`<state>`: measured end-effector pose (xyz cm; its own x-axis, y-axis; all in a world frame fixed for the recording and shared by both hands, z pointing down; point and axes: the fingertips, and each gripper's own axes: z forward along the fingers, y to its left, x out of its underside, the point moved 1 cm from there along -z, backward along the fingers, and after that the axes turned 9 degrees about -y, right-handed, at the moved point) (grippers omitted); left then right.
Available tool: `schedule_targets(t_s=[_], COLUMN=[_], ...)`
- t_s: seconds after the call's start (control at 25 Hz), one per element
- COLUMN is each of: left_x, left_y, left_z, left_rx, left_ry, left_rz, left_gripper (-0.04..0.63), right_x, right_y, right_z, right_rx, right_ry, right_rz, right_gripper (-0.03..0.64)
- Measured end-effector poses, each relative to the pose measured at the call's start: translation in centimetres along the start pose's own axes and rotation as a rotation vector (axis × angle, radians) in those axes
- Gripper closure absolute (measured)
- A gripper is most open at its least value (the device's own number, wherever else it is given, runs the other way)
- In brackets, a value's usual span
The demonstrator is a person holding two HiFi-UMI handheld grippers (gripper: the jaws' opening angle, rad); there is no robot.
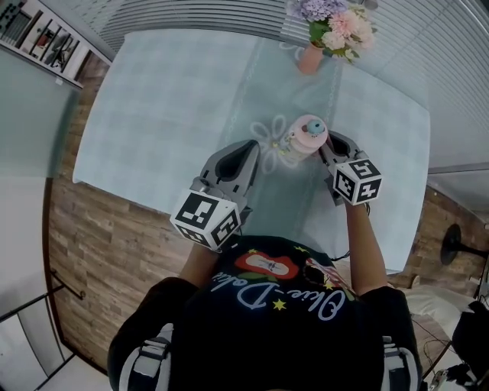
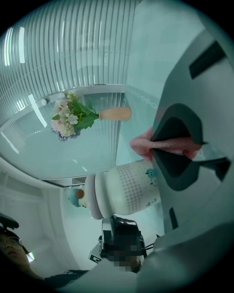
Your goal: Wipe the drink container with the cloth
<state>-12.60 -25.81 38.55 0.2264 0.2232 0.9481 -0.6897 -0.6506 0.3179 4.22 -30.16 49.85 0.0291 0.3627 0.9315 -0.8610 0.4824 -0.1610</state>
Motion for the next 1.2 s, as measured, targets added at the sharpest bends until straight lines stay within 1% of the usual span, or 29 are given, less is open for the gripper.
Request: schedule_targets(t_s=[0.28,0.48,0.8,0.88,1.0,1.2], left_x=[0.2,0.6,0.0,0.0,0.1,-0.1], left_y=[-0.3,-0.5,-0.1,0.0,0.2,0.1], left_z=[0.3,0.4,0.2,0.2,0.3,0.3], left_rx=[0.01,0.014,0.007,0.004,-0.001,0.012], left_ry=[0.006,0.016,0.003,0.0,0.004,0.005], left_rz=[0.008,0.001,0.003,0.003,0.003,0.004], left_gripper=[0.592,0.592,0.592,0.592,0.592,0.592], right_x=[1.4,2.3,1.9,1.2,-0.8,-6.2], right_y=[-0.1,-0.3,-0.5,-1.2,-2.3,-2.3], right_z=[0.3,0.3,0.1,-0.3,-1.1,-2.4], right_rx=[-0.002,0.01,0.008,0.022,0.032,-0.032], right_ry=[0.063,0.091,0.092,0.068,0.002,-0.161], right_rz=[-0.039,-0.031,-0.063,-0.046,-0.022,-0.04], right_gripper=[0.589,0.591,0.589,0.589,0.589,0.589])
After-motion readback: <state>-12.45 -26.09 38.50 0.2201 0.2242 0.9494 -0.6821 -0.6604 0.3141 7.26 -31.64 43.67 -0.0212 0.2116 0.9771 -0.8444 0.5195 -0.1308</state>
